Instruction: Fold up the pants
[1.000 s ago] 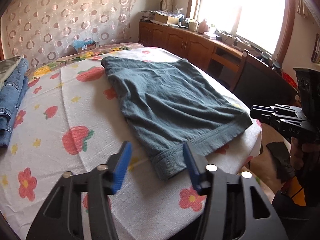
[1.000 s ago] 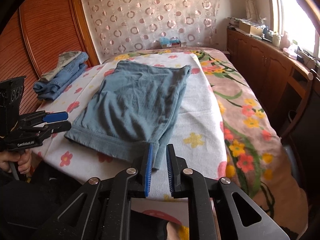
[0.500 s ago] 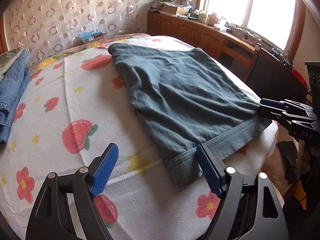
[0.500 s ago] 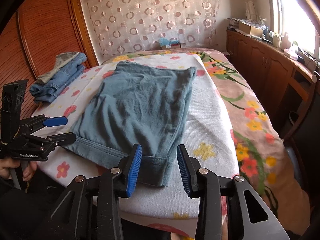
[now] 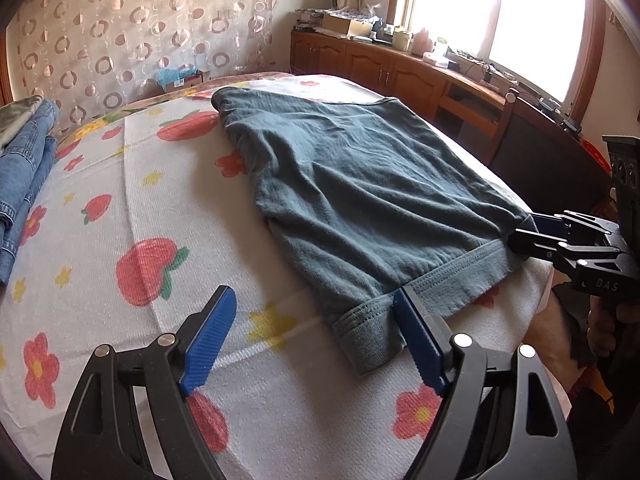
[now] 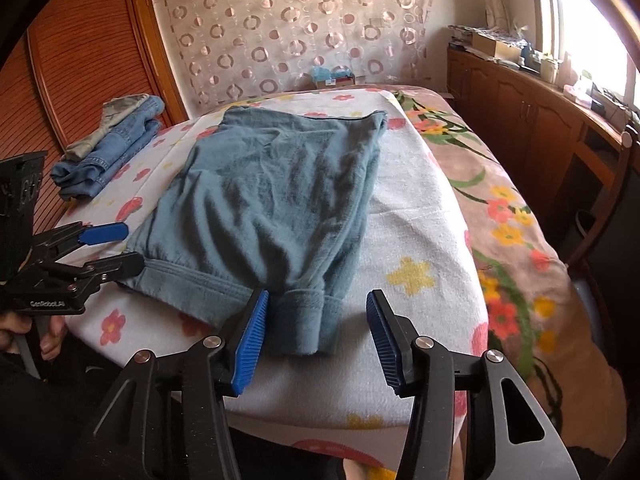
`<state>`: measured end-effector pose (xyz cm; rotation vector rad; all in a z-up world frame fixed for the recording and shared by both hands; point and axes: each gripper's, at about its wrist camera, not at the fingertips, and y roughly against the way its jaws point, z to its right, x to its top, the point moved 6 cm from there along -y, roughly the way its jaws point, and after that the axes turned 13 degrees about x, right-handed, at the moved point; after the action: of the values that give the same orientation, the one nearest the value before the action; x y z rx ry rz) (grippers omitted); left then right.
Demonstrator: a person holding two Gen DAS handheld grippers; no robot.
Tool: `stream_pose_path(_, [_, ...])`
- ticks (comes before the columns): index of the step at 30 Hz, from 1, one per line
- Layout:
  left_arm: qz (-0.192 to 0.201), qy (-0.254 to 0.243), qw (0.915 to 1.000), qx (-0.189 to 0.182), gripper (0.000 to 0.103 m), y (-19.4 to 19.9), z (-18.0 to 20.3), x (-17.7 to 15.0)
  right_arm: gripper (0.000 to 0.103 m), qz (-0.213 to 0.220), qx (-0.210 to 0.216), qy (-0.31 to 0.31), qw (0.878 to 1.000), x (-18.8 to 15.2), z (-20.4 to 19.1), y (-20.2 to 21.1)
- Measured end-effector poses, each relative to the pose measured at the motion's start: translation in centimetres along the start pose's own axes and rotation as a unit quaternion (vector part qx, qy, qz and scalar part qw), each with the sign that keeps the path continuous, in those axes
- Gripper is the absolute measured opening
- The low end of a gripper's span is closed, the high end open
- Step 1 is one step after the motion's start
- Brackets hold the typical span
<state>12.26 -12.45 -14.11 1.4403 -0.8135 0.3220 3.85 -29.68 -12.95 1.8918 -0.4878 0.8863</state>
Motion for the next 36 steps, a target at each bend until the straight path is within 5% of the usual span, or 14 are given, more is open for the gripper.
stream_pose_path(10, [-0.006, -0.002, 1.0000, -0.005, 0.080, 0.3, 0.0, -0.3, 0.048, 0.002, 0.007, 0.005, 1.000, -0.2, 0.0, -0.2])
stream_pose_path(19, [-0.004, -0.014, 0.9989, -0.044, 0.043, 0.9, 1.4, -0.2, 0.026, 0.003, 0.027, 0.004, 1.000, -0.3, -0.1, -0.3])
stream_pose_path(23, [-0.004, -0.020, 0.9983, -0.054, 0.037, 1.1, 1.8, -0.3, 0.017, -0.002, 0.045, 0.005, 0.999, -0.3, -0.4, -0.6])
stream_pose_path(30, [0.011, -0.027, 0.9979, -0.058, 0.016, 1.8, 2.1, -0.1, 0.016, 0.012, 0.058, 0.001, 0.998, 0.0, -0.6, -0.4])
stream_pose_path(36, [0.046, -0.013, 0.9970, -0.062, 0.014, 4.2, 1.4, 2.0, 0.015, 0.045, 0.063, 0.026, 0.997, 2.4, -2.0, 1.0])
